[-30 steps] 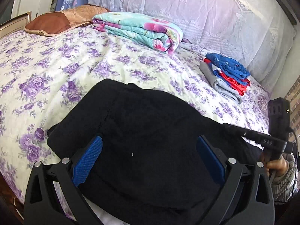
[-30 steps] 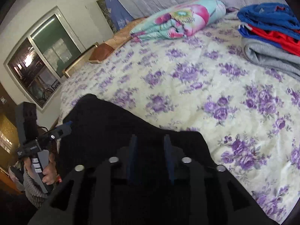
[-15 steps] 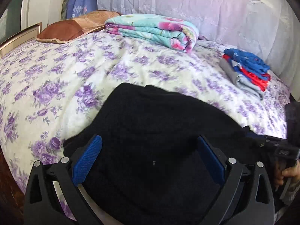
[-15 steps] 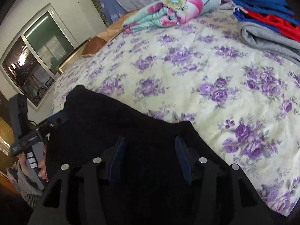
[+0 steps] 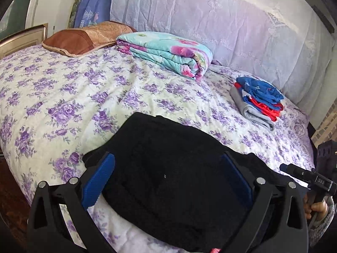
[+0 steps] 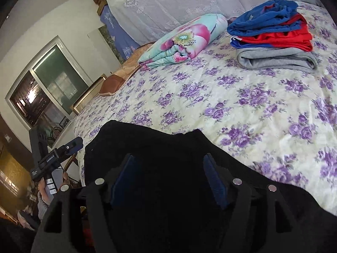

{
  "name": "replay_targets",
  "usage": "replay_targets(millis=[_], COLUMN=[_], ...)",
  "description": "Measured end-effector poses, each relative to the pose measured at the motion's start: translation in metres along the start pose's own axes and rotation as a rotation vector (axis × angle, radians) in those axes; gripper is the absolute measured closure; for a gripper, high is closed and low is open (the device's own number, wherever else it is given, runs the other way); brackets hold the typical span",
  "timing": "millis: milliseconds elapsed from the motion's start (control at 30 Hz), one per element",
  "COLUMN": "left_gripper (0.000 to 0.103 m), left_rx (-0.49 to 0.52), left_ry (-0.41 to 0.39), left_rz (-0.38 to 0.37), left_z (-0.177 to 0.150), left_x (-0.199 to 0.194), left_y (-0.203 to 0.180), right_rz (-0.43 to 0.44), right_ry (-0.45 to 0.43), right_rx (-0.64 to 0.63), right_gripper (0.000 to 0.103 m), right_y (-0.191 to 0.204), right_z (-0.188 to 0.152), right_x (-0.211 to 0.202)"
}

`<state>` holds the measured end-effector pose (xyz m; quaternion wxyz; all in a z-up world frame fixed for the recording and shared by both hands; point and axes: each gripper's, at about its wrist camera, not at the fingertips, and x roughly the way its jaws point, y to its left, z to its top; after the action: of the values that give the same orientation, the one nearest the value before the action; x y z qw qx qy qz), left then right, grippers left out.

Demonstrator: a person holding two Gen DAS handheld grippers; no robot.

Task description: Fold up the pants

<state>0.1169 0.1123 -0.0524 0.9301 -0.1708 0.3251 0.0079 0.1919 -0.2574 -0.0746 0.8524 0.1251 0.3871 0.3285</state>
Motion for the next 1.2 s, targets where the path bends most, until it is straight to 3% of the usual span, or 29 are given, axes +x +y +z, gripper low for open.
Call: replay_targets(millis=[67,133,233,367,467,600,867,1067,1200], left_gripper=[0.005,0.005,0.005,0.005,0.005,0.005,0.005,0.005,0.005], left_rx=[0.023,0.051,0.064,0.159,0.12,0.115,0.271,0.337,0.342], left_ry=[0.013,0.049,0.103,0.068,0.027,-0.022,0.054,0.138,0.177], left_rz=[0.024,0.082,0.134,0.233,0.134,0.017,-0.182,-0.259,-0.255], left_z=[-0.004,-0.01,-0.021,-0.029,-0.023,-0.019,-0.046,-0.074,-0.086], left_x=[0.003,0.015,0.041,0.04,0.019,-0.004,0.011,0.03,0.038], left_y=[-0.004,-0.006,0.001,-0.018,-0.021,-0.039,-0.121,-0.162,-0.167], right_rz=[-0.008,-0.02,-0.061,-0.066,-0.037,-0.075,-0.244,-0.428,-0.455], right_ry=[-0.009,-0.015,0.042,0.033,-0.054,-0.178,-0.393,-0.47,-0.527], right_rx=[0.012,0.021,0.038,0.041,0.069,0.12,0.342,0.525,0.707], right_gripper=[0.032,0.021,0.018,0.018,0.018,0.018,0.018,0.018,0.018], right_y=[-0.003,-0.006,-0.016,-0.018,-0.016,-0.026,-0.067,-0.095,-0.128], right_z=[-0.01,-0.021,-0.04,-0.049,-0.048,-0.059,-0.117,-0.175,-0.218], right_x=[-0.01,-0.015,-0.002,-0.002,-0.03,-0.08,-0.212,-0.3,-0.335])
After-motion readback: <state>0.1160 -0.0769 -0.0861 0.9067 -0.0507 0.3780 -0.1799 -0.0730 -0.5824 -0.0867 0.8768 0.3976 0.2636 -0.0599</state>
